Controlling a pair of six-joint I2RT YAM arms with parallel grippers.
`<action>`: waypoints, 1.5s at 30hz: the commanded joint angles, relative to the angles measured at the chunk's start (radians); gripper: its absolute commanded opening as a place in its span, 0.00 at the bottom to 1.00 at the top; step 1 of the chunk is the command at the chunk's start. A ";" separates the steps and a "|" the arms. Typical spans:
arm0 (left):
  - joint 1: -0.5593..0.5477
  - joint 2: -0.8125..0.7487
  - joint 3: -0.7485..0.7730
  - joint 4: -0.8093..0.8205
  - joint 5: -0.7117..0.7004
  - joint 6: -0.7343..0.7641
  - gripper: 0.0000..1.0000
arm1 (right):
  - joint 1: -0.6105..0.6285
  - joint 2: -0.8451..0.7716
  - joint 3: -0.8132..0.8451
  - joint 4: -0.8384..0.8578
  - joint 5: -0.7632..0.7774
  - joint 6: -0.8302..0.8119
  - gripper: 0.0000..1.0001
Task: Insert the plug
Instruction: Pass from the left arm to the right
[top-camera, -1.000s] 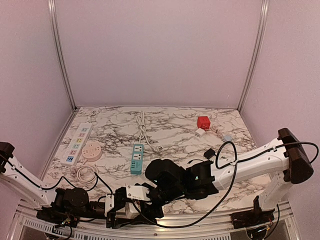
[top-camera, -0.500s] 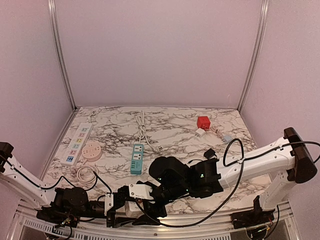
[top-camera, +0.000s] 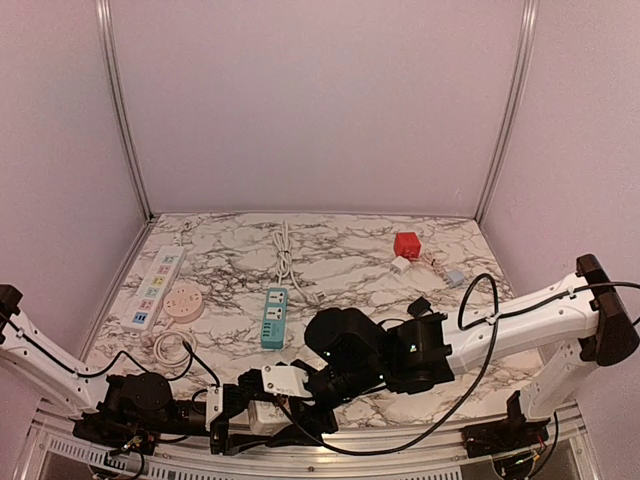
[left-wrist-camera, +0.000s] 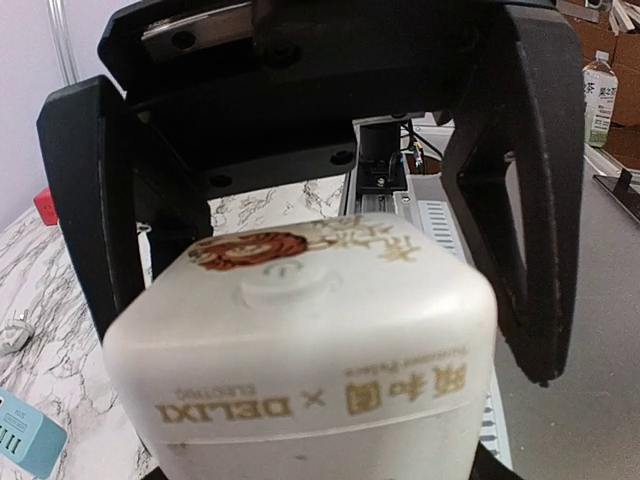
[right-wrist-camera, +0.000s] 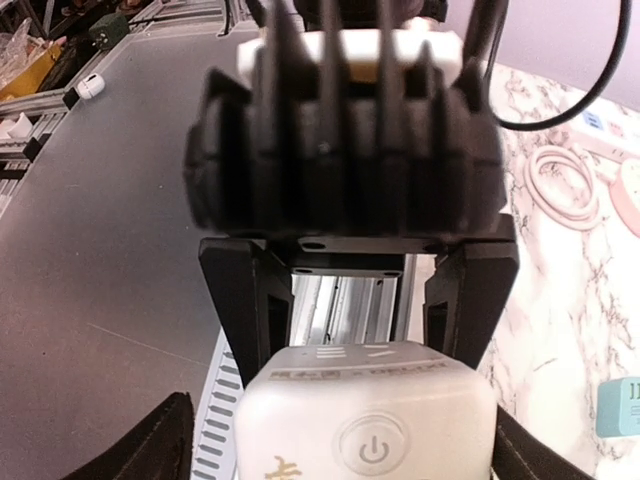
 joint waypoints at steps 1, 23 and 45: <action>0.004 -0.039 0.008 -0.003 -0.030 0.000 0.00 | 0.009 -0.031 -0.002 0.005 -0.029 -0.001 0.73; 0.003 -0.142 -0.047 0.019 -0.164 -0.023 0.98 | -0.019 -0.054 -0.005 0.008 0.102 0.026 0.00; 0.324 0.097 0.157 -0.056 -0.470 -0.298 0.99 | -0.284 -0.599 -0.389 0.344 0.584 0.360 0.00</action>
